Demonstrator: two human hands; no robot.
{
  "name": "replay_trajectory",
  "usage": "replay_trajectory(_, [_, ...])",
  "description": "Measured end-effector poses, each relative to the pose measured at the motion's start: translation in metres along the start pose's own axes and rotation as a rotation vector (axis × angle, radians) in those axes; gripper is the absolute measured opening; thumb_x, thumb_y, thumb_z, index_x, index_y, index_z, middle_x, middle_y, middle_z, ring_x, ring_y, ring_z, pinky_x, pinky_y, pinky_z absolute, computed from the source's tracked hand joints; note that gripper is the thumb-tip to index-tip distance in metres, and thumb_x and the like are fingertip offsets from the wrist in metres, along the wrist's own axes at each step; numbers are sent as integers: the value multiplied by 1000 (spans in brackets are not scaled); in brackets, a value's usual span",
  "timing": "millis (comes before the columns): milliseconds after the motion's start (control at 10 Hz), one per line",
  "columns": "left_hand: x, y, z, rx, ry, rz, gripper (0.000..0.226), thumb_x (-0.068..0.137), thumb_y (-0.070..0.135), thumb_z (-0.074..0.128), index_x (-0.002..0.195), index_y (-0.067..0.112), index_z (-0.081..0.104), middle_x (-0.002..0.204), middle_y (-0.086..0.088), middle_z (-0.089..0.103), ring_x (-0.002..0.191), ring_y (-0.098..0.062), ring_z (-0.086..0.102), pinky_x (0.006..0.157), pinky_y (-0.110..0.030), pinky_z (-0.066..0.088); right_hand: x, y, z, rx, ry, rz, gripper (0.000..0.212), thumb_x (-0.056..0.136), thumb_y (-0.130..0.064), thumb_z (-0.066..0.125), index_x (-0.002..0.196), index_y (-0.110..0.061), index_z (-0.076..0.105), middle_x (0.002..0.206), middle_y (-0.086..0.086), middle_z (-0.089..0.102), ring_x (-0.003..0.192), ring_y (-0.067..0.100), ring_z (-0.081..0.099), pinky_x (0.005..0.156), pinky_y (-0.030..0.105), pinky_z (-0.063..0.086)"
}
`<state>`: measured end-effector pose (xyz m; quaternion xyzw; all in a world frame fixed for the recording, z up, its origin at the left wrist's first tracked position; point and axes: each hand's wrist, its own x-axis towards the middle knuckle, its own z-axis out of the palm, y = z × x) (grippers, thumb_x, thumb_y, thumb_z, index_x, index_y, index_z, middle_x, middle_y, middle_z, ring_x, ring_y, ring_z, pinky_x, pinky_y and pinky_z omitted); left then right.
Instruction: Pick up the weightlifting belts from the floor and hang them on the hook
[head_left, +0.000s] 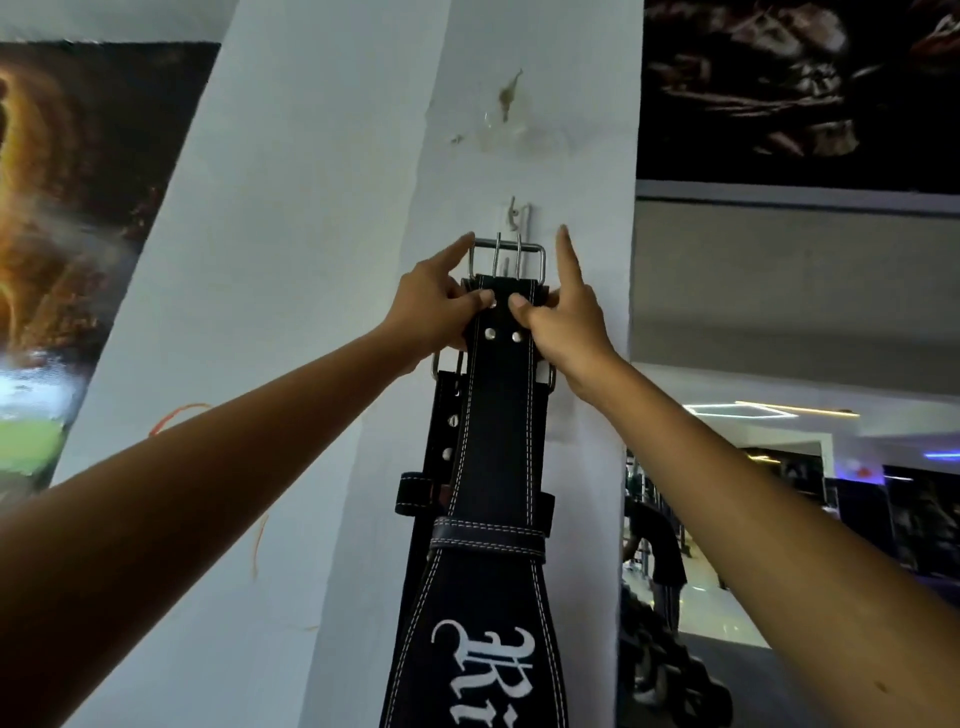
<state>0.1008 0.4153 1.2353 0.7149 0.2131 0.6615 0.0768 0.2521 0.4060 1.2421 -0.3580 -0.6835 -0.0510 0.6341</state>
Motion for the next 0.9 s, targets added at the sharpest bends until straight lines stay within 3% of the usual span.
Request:
replay_trajectory(100, [4,8,3,30,-10,-92,63,88,12,63,145,19,36,77,-4,55,64,-15,61,51,-26,59,-2,-7,6,-127,-11,-16,57,99,-22,48,151,-29,25,132,11,34,114,23,52,84,12,43])
replay_trajectory(200, [8,14,1,7,-64,-220,52,89,13,62,138,12,46,81,-3,56,60,-12,59,44,-24,55,-2,-12,6,-205,-35,23,55,100,-25,47,150,-15,28,145,14,26,133,30,40,101,24,36])
replay_trajectory(300, [1,17,0,-14,-78,-252,49,90,12,60,137,13,47,80,-2,56,59,-12,57,48,-28,58,-6,-12,3,-206,-76,48,57,100,-25,47,152,-15,25,146,13,25,129,25,43,85,17,33])
replay_trajectory(400, [-19,14,5,115,20,-147,52,89,16,61,138,16,47,87,-3,59,76,-17,63,69,-38,61,-23,-11,5,-249,-32,-1,57,100,-23,48,152,-17,26,138,14,39,111,19,48,80,20,36])
replay_trajectory(500, [-37,8,7,325,70,-70,54,88,23,61,140,17,46,120,-15,49,106,-25,55,95,-35,48,-40,-11,10,-284,29,-30,56,97,-18,52,149,-14,33,128,15,58,114,28,58,83,23,43])
replay_trajectory(600, [-64,6,1,389,36,-49,53,86,21,63,137,16,50,123,-15,49,111,-25,52,88,-20,35,-67,-18,15,-326,0,5,53,95,-11,53,146,-6,36,135,14,56,121,30,56,94,26,44])
replay_trajectory(700, [-97,3,-10,418,-66,-9,46,85,16,64,131,15,56,117,-15,53,104,-28,56,84,-22,37,-100,-27,19,-395,-54,37,54,94,-5,52,145,-3,35,152,14,40,135,30,44,110,33,39])
replay_trajectory(800, [-130,3,-20,437,-181,41,32,86,13,61,118,13,66,112,-15,56,100,-27,57,81,-24,37,-134,-38,16,-443,-104,118,49,94,-3,52,141,3,39,153,19,36,136,36,41,111,39,38])
replay_trajectory(900, [-158,7,-33,423,-247,42,27,88,12,57,111,11,69,110,-15,60,102,-28,59,80,-23,37,-167,-49,18,-420,-88,215,41,95,-5,51,135,4,46,152,18,38,135,36,43,108,36,37])
